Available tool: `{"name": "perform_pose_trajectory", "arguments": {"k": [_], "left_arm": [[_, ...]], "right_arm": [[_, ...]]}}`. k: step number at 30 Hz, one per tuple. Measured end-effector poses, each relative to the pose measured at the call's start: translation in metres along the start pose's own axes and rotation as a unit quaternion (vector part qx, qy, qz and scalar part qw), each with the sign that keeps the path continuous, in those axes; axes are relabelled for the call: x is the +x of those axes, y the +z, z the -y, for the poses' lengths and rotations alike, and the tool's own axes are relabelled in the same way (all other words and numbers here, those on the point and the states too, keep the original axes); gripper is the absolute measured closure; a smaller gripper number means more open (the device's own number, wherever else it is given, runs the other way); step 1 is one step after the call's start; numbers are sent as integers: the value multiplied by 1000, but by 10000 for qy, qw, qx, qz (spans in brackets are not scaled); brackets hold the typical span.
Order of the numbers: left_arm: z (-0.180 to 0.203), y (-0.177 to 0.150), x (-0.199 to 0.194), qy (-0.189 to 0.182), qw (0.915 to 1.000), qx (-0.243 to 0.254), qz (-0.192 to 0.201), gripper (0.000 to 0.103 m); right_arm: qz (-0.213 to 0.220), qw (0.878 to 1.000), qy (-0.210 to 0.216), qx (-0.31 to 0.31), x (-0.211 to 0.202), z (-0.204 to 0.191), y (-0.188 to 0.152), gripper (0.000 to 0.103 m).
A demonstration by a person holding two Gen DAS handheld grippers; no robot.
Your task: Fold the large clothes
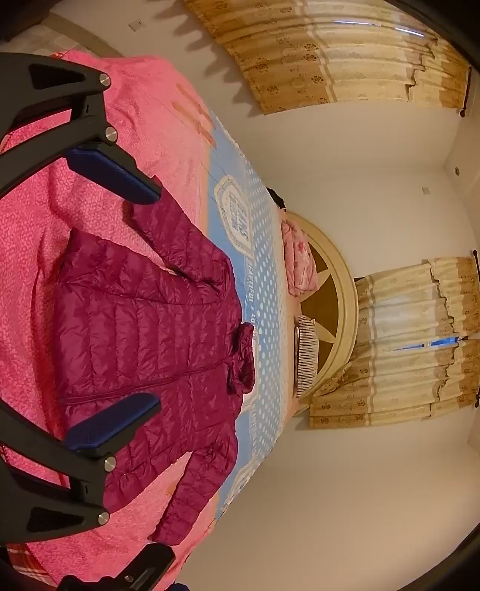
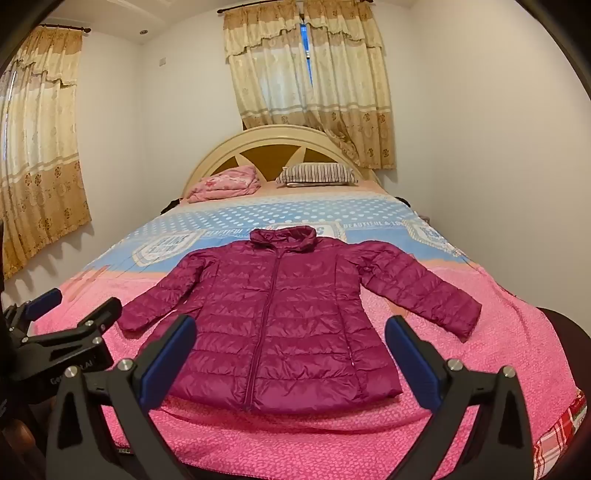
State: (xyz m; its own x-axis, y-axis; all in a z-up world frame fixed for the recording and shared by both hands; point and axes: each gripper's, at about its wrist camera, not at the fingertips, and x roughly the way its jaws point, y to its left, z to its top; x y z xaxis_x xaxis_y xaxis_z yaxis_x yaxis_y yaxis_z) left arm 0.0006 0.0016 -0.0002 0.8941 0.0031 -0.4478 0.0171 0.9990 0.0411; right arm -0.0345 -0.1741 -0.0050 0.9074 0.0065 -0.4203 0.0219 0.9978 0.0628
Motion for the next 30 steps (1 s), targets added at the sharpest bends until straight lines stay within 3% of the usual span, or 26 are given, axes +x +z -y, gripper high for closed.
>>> {"name": "perform_pose_trajectory", "arguments": {"k": [2, 8, 30], "left_arm": [[4, -3, -1, 72, 9997, 219, 81, 1], [9, -2, 3, 120, 9996, 240, 39, 1], [7, -7, 5, 119, 9999, 98, 66, 1]], "right_arm": [[2, 10000, 31, 37, 0, 0, 0, 0], [-22, 10000, 52, 52, 1, 0, -1, 0], [-70, 9999, 64, 54, 2, -3, -4, 0]]}}
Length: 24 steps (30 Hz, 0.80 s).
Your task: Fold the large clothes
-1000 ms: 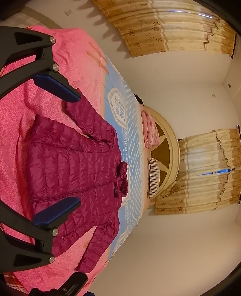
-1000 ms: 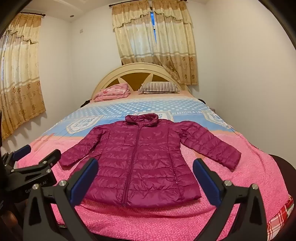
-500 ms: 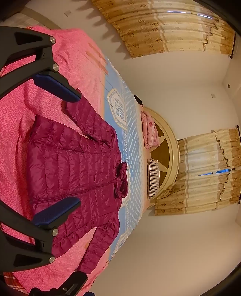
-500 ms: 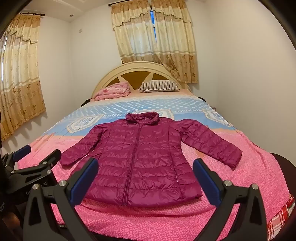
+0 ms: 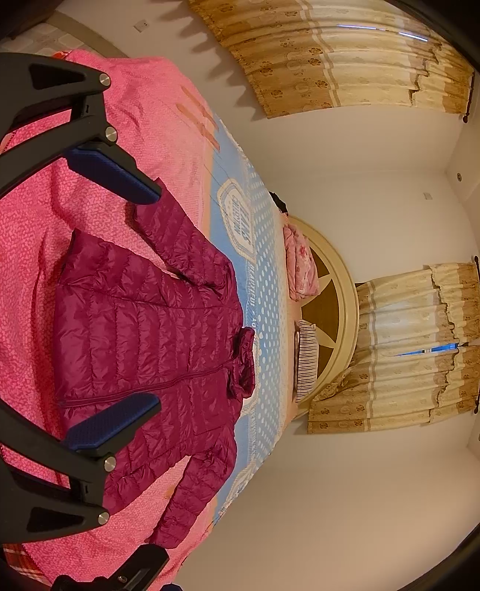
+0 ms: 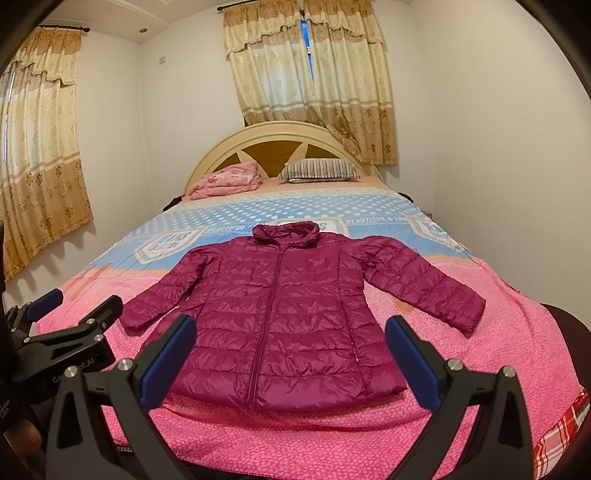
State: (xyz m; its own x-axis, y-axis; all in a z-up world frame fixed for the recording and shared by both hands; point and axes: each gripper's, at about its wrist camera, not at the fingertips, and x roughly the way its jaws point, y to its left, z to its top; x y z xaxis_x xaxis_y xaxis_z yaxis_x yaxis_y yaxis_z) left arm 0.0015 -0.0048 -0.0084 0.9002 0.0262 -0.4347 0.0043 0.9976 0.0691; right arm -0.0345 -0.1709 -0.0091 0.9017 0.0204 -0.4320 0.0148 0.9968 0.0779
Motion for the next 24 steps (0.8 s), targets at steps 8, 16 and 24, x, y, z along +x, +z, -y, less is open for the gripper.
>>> {"name": "perform_pose_trajectory", "arguments": {"k": [8, 16, 24], "left_arm": [[0, -1, 0, 9, 10000, -13, -9, 1], [-1, -3, 1, 9, 10000, -30, -18, 1], [-1, -3, 2, 11, 10000, -40, -35, 1]], "right_arm": [[-22, 10000, 27, -10, 2, -1, -1, 0], [-25, 10000, 27, -11, 2, -3, -3, 0], [-60, 10000, 52, -21, 4, -5, -4, 0]]}}
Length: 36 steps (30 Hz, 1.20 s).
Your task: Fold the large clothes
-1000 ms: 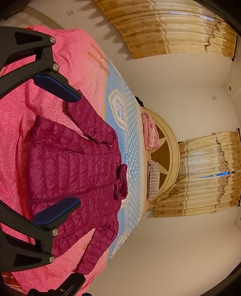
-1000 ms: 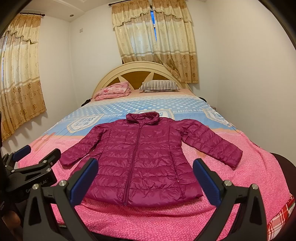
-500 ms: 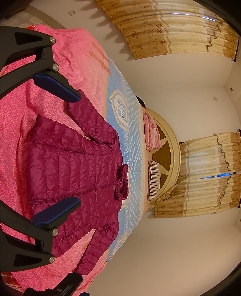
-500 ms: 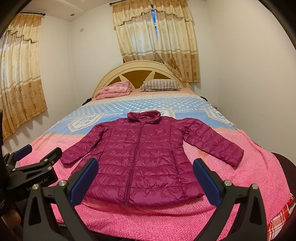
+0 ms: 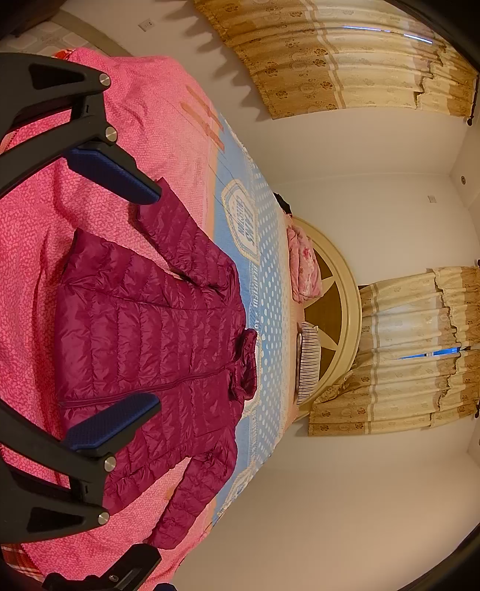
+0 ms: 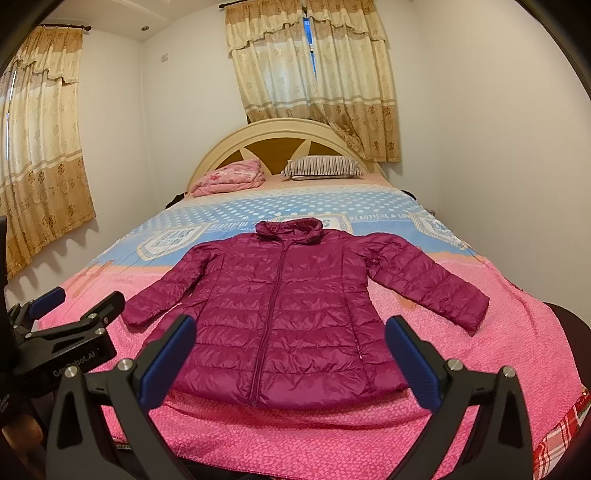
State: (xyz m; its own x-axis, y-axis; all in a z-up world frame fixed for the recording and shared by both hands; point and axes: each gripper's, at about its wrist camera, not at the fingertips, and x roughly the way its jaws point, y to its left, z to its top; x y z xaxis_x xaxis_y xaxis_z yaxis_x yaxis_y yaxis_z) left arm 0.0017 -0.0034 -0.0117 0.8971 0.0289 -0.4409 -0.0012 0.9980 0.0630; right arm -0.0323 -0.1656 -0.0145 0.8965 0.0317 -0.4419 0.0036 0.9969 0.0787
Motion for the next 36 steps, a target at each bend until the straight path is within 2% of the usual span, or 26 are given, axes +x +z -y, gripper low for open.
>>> {"name": "perform_pose_trajectory", "arguments": {"k": [36], "left_arm": [[-4, -2, 8, -26, 9998, -109, -159, 1]], "right_arm": [[-57, 10000, 44, 7, 4, -5, -9, 0]]}}
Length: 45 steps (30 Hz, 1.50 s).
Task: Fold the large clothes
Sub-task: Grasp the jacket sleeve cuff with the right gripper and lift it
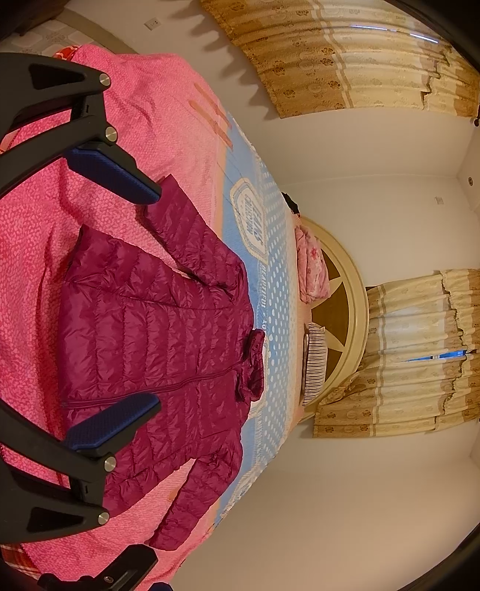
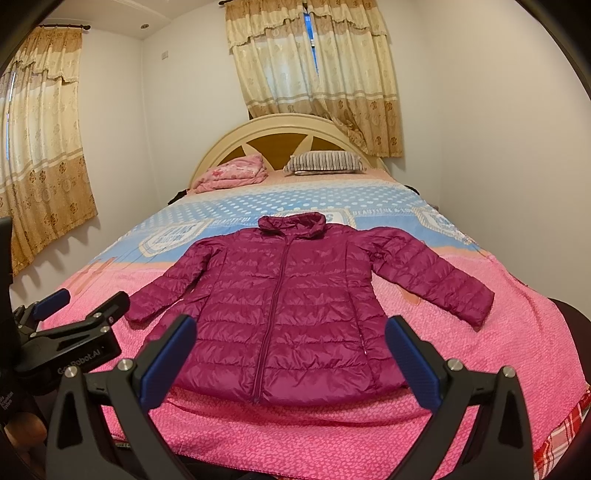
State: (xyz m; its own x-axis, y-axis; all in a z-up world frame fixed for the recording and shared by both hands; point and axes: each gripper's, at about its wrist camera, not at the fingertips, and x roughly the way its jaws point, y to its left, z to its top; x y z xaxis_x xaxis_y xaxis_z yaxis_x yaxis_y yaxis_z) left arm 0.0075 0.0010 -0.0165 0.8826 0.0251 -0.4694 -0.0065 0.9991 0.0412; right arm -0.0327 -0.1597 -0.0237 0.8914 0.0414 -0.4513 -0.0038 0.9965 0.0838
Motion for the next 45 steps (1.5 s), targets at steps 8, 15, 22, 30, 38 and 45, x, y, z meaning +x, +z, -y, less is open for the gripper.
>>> {"name": "perform_pose_trajectory", "arguments": {"k": [8, 15, 22, 30, 38, 45], "left_arm": [[-1, -1, 8, 6, 10000, 14, -77, 1], [-1, -8, 47, 246, 9991, 261, -215, 1], [-3, -10, 108, 384, 9980, 371, -332, 1], [-8, 2, 183, 588, 9955, 417, -608, 1], [-18, 26, 243, 889, 9922, 516, -711, 1], [-12, 29, 293, 952, 9887, 545, -1026, 1]], "right_arm": [[-93, 9999, 124, 73, 7, 7, -2, 0], [-382, 9987, 47, 326, 48, 44, -15, 0], [-833, 9927, -522, 702, 98, 103, -29, 5], [-1246, 9753, -1081, 1468, 145, 194, -26, 24], [-1359, 9459, -1955, 2204, 159, 292, -20, 24], [-1771, 9259, -2106, 2587, 188, 339, -28, 47]]}}
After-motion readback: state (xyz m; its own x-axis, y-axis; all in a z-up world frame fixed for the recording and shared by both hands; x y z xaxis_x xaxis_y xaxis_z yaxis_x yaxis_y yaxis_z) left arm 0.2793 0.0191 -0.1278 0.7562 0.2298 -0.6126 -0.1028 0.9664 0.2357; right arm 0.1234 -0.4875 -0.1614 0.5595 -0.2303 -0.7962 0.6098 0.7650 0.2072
